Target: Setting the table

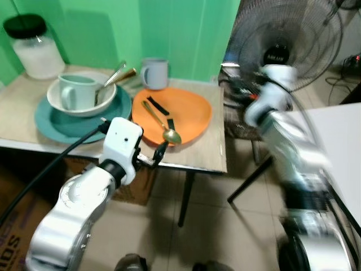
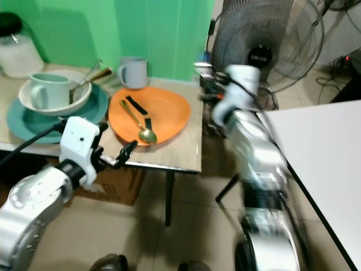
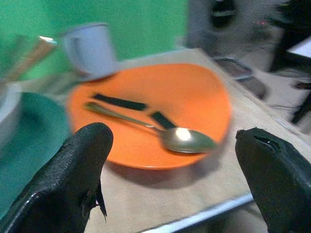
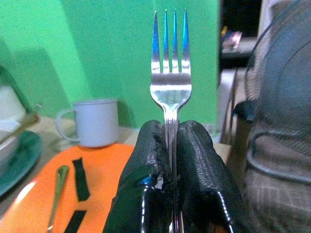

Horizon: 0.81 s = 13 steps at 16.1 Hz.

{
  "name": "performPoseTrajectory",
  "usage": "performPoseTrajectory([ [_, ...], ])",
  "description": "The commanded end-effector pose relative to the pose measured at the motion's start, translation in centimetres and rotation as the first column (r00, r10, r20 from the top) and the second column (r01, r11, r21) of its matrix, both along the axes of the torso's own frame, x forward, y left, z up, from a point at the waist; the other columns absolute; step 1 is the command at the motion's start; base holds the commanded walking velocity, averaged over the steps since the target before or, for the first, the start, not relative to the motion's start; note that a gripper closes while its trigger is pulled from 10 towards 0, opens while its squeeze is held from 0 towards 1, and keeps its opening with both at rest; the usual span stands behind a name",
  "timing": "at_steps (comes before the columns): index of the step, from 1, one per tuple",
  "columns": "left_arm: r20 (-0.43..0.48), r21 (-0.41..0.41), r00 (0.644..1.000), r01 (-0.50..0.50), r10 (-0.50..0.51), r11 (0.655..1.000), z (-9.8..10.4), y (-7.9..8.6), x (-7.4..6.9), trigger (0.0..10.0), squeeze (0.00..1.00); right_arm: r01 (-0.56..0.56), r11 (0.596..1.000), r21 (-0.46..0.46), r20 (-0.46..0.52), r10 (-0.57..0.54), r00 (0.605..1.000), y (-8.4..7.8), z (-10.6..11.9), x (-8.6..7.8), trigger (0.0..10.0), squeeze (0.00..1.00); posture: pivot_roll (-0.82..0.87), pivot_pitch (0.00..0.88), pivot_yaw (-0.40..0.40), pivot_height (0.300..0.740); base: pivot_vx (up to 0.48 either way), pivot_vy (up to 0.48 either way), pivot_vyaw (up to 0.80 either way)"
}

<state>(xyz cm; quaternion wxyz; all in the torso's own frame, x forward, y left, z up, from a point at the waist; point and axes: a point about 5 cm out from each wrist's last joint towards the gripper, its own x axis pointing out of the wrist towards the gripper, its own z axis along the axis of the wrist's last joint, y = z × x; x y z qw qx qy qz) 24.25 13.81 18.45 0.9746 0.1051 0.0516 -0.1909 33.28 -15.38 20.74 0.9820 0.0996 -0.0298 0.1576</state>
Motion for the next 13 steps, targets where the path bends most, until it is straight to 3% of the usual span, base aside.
performPoseTrajectory([
  [1, 0.024, 0.007, 0.999, -0.035, 0.035, 0.999, 0.1, -0.2, 0.0, 10.0, 0.00, -0.001, 1.000, 0.000, 0.035, 0.001, 0.999, 0.1, 0.7, -1.5, 10.0, 0.00, -0.01, 0.008, -0.048, 0.740, 0.000, 0.000, 0.00],
  [3, 0.032, 0.022, 0.997, -0.071, 0.070, 0.997, -0.2, -0.1, -0.4, 10.0, 0.00, 0.075, 0.994, -0.076, 0.036, -0.073, 0.997, -0.2, -0.4, -3.7, 10.0, 0.00, -0.01, 0.002, -0.037, 0.740, 0.000, 0.000, 0.00],
  [6, 0.070, 0.004, 0.976, -0.206, 0.205, 0.979, -0.1, 1.3, -0.8, 10.0, 0.00, 0.098, 0.990, -0.101, 0.002, -0.098, 0.995, 0.0, -1.9, -6.5, 10.0, 0.00, -0.01, 0.000, -0.042, 0.740, 0.000, 0.000, -0.80],
  [9, 0.072, 0.019, 0.976, -0.210, 0.208, 0.978, -0.6, 1.1, -0.9, 10.0, 0.00, 0.144, 0.979, -0.145, 0.009, -0.144, 0.990, 0.7, -2.4, -6.7, 10.0, 0.00, -0.01, 0.000, -0.050, 0.740, 0.000, 0.000, -0.80],
  [13, 0.095, 0.028, 0.969, -0.232, 0.229, 0.972, -0.6, 0.9, -0.5, 10.0, 0.00, 0.183, 0.978, -0.097, -0.060, -0.189, 0.980, 0.7, -3.2, -6.6, 10.0, 0.00, -0.01, 0.000, -0.064, 0.740, 0.000, 0.000, -0.60],
])
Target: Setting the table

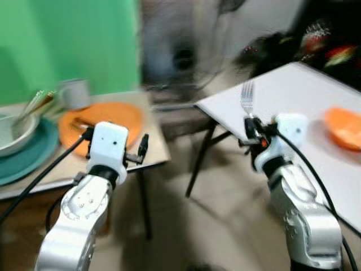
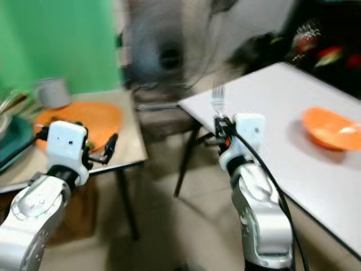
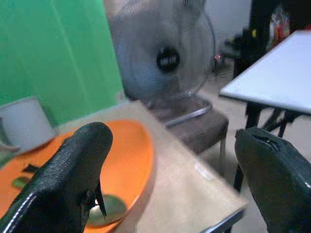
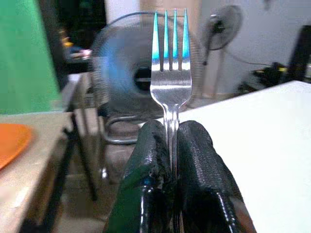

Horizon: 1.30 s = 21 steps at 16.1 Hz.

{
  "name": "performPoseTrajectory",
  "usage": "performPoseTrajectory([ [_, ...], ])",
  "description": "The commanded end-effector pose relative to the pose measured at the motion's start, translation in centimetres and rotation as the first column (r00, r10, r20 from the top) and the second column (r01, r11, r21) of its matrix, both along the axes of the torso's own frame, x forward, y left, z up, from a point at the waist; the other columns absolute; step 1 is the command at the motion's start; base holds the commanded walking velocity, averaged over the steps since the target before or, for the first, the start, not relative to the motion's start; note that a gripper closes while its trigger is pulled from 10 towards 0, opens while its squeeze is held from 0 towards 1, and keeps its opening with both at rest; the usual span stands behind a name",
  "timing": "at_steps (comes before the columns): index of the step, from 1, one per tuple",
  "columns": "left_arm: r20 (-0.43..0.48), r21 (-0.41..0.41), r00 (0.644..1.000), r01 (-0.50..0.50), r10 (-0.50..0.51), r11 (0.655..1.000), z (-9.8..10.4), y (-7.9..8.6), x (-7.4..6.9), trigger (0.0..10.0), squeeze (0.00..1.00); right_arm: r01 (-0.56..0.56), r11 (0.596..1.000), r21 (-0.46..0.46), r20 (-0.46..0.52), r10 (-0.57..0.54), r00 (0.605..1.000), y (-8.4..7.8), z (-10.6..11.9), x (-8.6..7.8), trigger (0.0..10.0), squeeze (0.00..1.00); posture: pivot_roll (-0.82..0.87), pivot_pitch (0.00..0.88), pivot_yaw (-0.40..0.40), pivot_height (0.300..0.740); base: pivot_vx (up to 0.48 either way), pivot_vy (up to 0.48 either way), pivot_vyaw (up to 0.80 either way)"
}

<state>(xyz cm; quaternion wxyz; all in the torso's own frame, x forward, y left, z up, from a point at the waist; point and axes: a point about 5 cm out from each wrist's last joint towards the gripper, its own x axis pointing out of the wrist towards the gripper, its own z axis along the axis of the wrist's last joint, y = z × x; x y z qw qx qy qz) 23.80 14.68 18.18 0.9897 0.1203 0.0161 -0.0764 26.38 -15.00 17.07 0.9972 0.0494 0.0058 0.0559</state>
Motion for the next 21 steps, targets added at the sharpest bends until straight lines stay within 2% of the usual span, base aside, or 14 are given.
performPoseTrajectory([
  [1, -0.004, 0.015, 1.000, -0.011, 0.011, 1.000, -0.3, 0.0, 0.0, 10.0, 0.00, -0.015, 1.000, 0.015, 0.003, 0.015, 1.000, 0.3, 0.4, 0.4, 10.0, 0.00, -0.01, 0.000, -0.064, 0.740, 0.000, 0.000, 0.00],
  [3, 0.002, 0.011, 1.000, -0.016, 0.016, 1.000, -0.3, 0.0, 0.1, 10.0, 0.00, -0.011, 1.000, 0.002, 0.001, 0.011, 1.000, 0.4, 0.4, 0.6, 10.0, 0.00, -0.01, 0.000, -0.062, 0.740, 0.000, 0.000, 0.00],
  [8, 0.020, -0.002, 0.998, -0.061, 0.061, 0.998, -0.3, 1.0, 0.7, 10.0, 0.00, 0.042, 0.996, -0.073, -0.030, -0.044, 0.999, 0.2, 0.0, 1.2, 10.0, 0.00, -0.01, 0.000, -0.059, 0.740, 0.000, 0.000, -0.80],
  [16, 0.021, -0.034, 0.997, -0.079, 0.079, 0.996, -0.6, 1.1, 1.2, 10.0, 0.00, 0.070, 0.997, -0.042, -0.095, -0.073, 0.993, -0.1, -0.9, 1.8, 10.0, 0.00, -0.01, 0.000, -0.078, 0.740, 0.000, 0.000, -0.80],
  [21, 0.026, -0.074, 0.995, -0.091, 0.093, 0.993, -0.5, 1.6, 1.2, 10.0, 0.00, 0.044, 0.996, -0.080, -0.096, -0.052, 0.994, 0.5, -1.0, 2.0, 10.0, 0.00, -0.01, 0.000, -0.084, 0.740, 0.054, 0.000, -0.79],
])
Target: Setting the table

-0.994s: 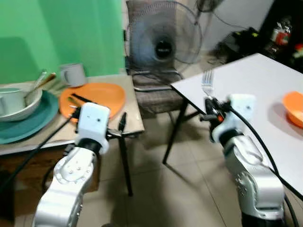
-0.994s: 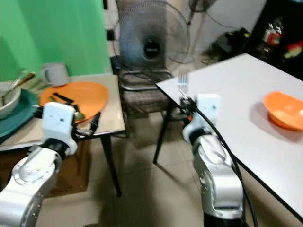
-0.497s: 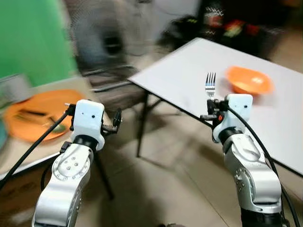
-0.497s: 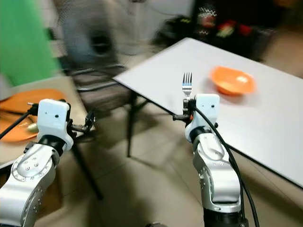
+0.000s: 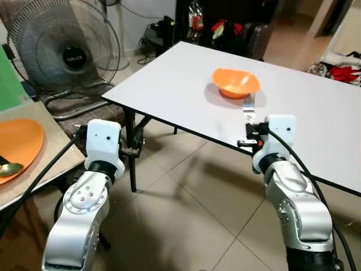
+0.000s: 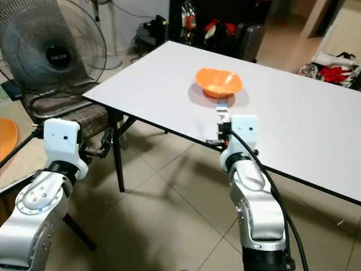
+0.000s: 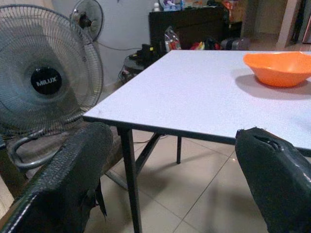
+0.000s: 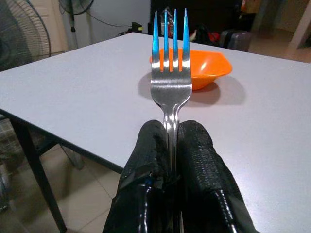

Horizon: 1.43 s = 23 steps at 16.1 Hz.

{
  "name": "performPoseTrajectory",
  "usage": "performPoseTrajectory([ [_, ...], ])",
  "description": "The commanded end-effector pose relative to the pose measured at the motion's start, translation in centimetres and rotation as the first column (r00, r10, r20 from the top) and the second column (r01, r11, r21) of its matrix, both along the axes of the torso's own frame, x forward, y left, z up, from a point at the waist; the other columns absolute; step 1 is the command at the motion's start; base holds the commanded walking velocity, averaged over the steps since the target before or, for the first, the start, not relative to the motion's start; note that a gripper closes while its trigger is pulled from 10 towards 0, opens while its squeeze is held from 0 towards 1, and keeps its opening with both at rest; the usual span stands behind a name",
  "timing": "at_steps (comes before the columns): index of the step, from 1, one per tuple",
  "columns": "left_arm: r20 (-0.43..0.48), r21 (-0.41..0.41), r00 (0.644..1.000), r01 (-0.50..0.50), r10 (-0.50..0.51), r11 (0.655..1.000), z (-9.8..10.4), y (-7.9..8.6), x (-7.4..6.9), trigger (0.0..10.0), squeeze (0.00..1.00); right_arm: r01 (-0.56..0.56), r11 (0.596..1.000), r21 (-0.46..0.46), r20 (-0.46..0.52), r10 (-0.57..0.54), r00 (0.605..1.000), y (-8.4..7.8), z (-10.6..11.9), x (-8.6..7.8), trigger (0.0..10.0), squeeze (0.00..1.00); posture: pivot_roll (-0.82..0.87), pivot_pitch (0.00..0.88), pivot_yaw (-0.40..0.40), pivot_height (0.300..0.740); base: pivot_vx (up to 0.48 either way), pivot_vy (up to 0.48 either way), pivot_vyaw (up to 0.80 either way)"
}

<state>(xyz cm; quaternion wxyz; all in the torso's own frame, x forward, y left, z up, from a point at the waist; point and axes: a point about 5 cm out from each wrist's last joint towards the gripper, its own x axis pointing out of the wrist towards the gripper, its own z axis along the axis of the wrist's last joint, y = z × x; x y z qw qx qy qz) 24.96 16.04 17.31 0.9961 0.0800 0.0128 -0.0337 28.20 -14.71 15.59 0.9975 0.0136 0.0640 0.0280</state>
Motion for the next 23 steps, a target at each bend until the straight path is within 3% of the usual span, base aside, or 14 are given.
performPoseTrajectory([
  [1, 0.016, 0.002, 1.000, -0.012, 0.012, 1.000, 0.4, 0.3, 0.0, 10.0, 0.00, -0.010, 1.000, -0.001, 0.016, 0.010, 1.000, 0.4, 0.6, 0.2, 10.0, 0.00, -0.01, 0.000, -0.086, 0.740, 0.300, 0.000, -0.79],
  [6, 0.016, -0.003, 1.000, -0.017, 0.017, 1.000, 0.3, 0.7, 0.0, 10.0, 0.00, -0.049, 0.999, 0.002, 0.010, 0.049, 0.999, 1.0, 0.6, 0.6, 10.0, 0.00, -0.01, 0.000, -0.091, 0.740, 0.362, 0.000, -0.72],
  [18, 0.016, 0.027, 1.000, 0.022, -0.022, 0.999, 0.7, 1.0, 0.4, 10.0, 0.00, -0.089, 0.995, 0.045, -0.034, 0.090, 0.995, 1.3, -0.1, 0.9, 10.0, 0.00, 0.00, 0.000, -0.063, 0.740, 0.417, 0.000, 0.00],
  [23, -0.007, 0.083, 0.994, 0.108, -0.108, 0.991, 0.5, 0.8, 0.2, 10.0, 0.00, -0.067, 0.997, 0.028, -0.098, 0.069, 0.993, 1.4, -0.8, 0.8, 10.0, 0.00, 0.00, 0.000, -0.037, 0.740, 0.244, 0.000, 0.00],
])
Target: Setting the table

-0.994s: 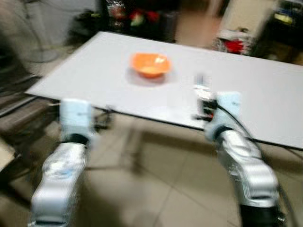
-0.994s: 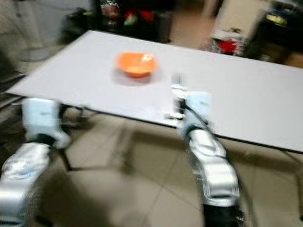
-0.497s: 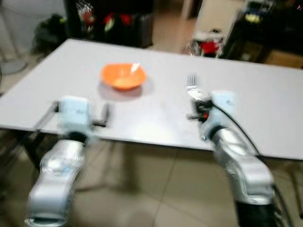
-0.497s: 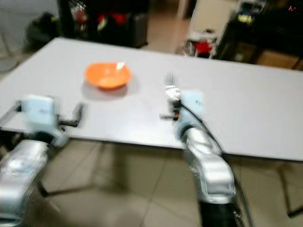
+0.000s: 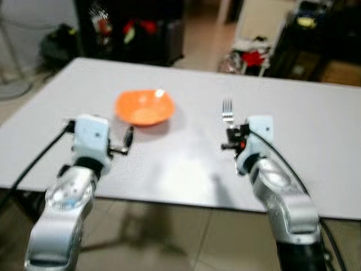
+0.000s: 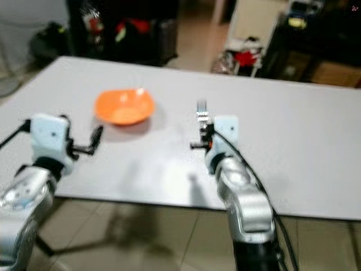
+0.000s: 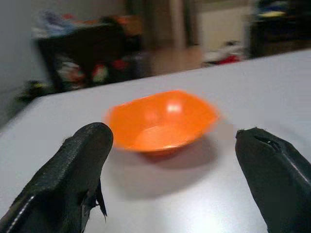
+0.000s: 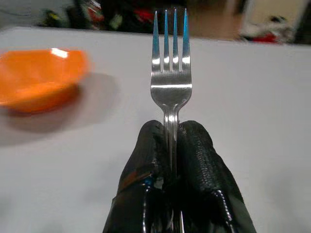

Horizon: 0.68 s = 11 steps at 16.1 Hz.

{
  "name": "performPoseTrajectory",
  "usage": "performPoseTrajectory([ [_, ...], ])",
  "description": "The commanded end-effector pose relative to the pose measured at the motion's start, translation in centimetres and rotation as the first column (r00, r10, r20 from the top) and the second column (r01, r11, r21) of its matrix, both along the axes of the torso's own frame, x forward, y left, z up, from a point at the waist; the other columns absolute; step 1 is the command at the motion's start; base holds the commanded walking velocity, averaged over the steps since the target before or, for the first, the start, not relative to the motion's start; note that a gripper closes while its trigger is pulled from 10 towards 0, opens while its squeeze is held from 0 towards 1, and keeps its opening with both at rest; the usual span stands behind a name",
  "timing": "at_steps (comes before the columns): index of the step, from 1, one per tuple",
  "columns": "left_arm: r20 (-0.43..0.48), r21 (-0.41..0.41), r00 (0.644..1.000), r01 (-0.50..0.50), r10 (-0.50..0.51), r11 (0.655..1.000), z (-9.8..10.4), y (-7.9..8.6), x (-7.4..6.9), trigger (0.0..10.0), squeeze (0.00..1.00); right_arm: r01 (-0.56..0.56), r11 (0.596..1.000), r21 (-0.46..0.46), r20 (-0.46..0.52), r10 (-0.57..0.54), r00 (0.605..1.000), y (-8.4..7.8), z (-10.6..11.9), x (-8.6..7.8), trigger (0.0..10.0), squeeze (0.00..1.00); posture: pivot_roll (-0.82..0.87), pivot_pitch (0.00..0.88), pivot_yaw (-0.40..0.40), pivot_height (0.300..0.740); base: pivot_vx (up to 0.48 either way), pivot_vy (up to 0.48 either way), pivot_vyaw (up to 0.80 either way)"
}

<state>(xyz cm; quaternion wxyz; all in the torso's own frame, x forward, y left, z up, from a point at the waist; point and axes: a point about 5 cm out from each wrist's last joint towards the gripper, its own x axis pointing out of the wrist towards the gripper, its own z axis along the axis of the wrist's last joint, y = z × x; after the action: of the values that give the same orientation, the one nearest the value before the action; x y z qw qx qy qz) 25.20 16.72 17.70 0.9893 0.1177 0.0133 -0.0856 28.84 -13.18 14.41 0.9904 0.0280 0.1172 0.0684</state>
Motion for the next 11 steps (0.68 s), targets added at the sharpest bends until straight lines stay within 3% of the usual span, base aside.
performPoseTrajectory([
  [1, -0.007, 0.012, 1.000, 0.022, -0.022, 1.000, 0.0, 0.2, -0.1, 10.0, 0.00, 0.011, 1.000, -0.015, -0.002, -0.011, 1.000, -0.1, 0.3, 0.2, 10.0, 0.00, 0.00, 0.000, -0.034, 0.740, 0.000, 0.000, 0.00],
  [8, -0.078, 0.046, 0.977, 0.202, -0.198, 0.978, -0.9, -0.2, -0.5, 10.0, 0.00, 0.061, 0.993, -0.102, -0.173, -0.078, 0.982, -0.9, -1.9, -0.9, 10.0, 0.00, -0.02, 0.000, -0.018, 0.740, 0.000, 0.000, 0.00],
  [11, -0.098, 0.034, 0.934, 0.347, -0.343, 0.937, -0.7, -1.1, -1.2, 10.0, 0.00, 0.082, 0.986, -0.144, -0.272, -0.119, 0.955, -1.6, -3.3, -0.3, 10.0, 0.00, -0.01, 0.004, -0.023, 0.740, 0.000, 0.000, 0.00],
])
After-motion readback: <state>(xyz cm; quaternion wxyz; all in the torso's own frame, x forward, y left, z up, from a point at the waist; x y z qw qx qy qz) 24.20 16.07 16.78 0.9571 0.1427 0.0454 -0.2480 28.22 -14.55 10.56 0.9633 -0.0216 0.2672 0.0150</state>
